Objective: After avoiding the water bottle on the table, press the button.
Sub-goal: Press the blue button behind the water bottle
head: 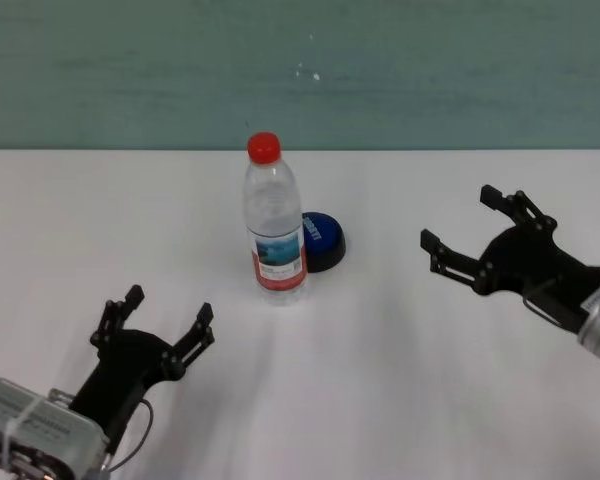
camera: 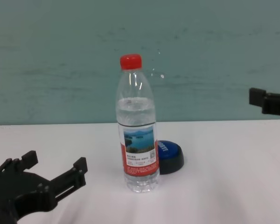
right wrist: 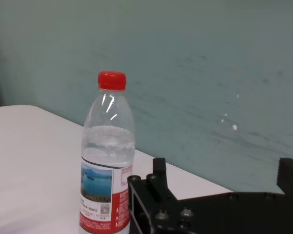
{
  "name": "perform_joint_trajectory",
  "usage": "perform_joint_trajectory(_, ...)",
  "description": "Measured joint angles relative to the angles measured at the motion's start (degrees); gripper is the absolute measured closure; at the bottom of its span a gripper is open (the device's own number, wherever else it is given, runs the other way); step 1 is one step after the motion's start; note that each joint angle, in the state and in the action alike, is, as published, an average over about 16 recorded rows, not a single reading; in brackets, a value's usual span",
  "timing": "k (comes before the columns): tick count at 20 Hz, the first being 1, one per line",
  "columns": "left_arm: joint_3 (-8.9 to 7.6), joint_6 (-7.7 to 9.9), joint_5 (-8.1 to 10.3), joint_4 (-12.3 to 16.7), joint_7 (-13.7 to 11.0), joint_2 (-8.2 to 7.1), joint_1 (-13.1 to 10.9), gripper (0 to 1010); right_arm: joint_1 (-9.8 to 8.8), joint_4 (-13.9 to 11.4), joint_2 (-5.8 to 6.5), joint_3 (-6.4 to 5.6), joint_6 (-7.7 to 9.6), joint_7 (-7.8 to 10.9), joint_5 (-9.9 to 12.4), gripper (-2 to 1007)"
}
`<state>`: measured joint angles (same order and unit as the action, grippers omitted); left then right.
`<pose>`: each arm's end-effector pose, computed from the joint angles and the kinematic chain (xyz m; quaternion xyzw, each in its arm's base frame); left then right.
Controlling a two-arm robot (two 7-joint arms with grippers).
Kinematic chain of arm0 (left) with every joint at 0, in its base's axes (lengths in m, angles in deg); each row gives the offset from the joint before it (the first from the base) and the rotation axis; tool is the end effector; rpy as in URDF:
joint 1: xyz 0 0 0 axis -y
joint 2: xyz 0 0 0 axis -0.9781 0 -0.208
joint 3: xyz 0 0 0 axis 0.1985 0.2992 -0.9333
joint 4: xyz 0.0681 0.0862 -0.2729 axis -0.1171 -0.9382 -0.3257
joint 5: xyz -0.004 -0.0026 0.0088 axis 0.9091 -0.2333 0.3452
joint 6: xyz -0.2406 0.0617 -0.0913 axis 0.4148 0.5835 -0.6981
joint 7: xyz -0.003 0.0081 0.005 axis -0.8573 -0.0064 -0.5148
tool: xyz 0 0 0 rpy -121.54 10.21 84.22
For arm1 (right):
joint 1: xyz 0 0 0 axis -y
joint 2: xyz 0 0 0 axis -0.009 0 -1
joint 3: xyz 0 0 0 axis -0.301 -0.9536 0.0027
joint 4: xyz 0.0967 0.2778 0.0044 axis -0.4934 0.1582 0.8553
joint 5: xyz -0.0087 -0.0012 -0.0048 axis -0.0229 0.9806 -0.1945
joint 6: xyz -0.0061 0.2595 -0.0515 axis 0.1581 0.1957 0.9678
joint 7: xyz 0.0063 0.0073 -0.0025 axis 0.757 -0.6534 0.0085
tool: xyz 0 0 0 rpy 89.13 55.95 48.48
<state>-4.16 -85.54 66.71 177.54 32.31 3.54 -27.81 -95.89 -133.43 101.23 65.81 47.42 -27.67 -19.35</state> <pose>0.1999 0.0308 -0.3220 0.0513 -0.1102 0.5613 0.8186 0.2434 -0.0664 -0.2236 -0.0348 -0.0694 -0.4484 0.8905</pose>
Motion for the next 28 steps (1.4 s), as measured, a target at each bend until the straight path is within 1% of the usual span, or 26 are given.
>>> perform_joint_trajectory(6, 0.0, 0.0, 0.0, 0.0, 0.0, 0.0, 0.0, 10, 3.23, 3.0, 0.02, 0.87, 1.47, 1.85, 4.29, 1)
perform_joint_trajectory(10, 0.0, 0.0, 0.0, 0.0, 0.0, 0.0, 0.0, 10, 4.8, 5.52, -0.09, 1.57, 2.02, 2.71, 6.87, 1)
perform_joint_trajectory(13, 0.0, 0.0, 0.0, 0.0, 0.0, 0.0, 0.0, 10, 5.82, 7.53, -0.12, 2.12, 2.17, 2.95, 8.22, 1)
perform_joint_trajectory(15, 0.0, 0.0, 0.0, 0.0, 0.0, 0.0, 0.0, 10, 6.38, 8.78, -0.05, 2.48, 2.1, 2.88, 8.67, 1)
perform_joint_trajectory(21, 0.0, 0.0, 0.0, 0.0, 0.0, 0.0, 0.0, 10, 7.86, 11.99, 0.54, 3.76, 1.68, 2.23, 9.0, 1)
perform_joint_trajectory(25, 0.0, 0.0, 0.0, 0.0, 0.0, 0.0, 0.0, 10, 8.59, 13.46, 0.96, 4.62, 1.4, 1.71, 8.87, 1)
perform_joint_trajectory(28, 0.0, 0.0, 0.0, 0.0, 0.0, 0.0, 0.0, 10, 8.94, 14.11, 1.18, 5.12, 1.24, 1.43, 8.76, 1)
